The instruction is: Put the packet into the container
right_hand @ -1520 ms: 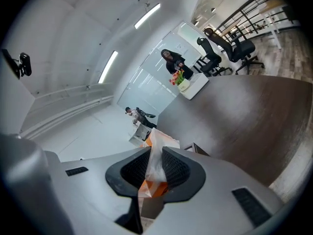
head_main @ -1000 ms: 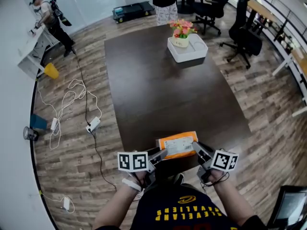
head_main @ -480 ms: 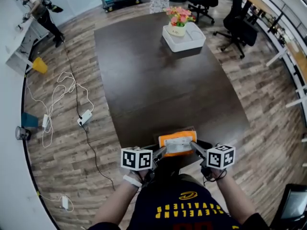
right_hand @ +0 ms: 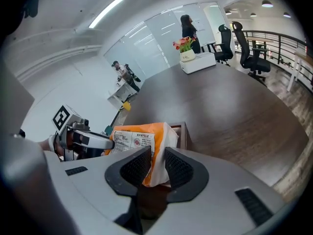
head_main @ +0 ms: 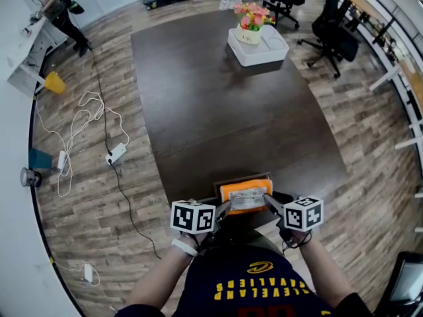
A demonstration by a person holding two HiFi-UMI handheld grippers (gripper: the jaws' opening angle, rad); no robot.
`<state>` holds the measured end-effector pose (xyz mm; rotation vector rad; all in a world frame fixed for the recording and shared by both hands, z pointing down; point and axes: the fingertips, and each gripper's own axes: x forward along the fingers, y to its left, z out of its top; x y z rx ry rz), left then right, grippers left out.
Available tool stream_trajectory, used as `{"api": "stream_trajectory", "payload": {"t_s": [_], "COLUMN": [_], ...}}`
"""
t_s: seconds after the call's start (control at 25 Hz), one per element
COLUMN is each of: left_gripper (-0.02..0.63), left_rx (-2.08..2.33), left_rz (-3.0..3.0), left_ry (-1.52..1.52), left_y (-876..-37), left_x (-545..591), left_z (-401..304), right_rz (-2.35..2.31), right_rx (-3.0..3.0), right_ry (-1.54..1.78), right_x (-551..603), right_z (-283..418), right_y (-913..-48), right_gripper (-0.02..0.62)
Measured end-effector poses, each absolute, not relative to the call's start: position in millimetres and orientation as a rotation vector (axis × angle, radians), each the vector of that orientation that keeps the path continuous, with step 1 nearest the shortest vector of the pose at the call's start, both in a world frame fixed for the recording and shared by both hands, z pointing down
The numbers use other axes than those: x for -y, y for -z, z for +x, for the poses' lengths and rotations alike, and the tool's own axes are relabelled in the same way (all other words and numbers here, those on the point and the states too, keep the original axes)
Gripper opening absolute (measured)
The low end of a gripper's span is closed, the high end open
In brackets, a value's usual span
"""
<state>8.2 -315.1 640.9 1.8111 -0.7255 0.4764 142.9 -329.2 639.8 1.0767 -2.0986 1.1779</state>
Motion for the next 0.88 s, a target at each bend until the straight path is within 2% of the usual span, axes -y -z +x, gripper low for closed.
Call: {"api": "stream_trajectory", "payload": {"t_s": [0.88], "left_gripper": [0.100], "left_rx": [0.829], "left_rz": [1.736], "left_ry": [-0.558], "left_y": [-649.7], "left_x": [319.1], "left_z": [11.6], "right_rz": [1.021], "right_rx": [2.163], "right_ry": [-1.150], "right_x": [342.5], "right_z": [143.1], "right_y": [-641.1], "right_gripper": [0.115]}}
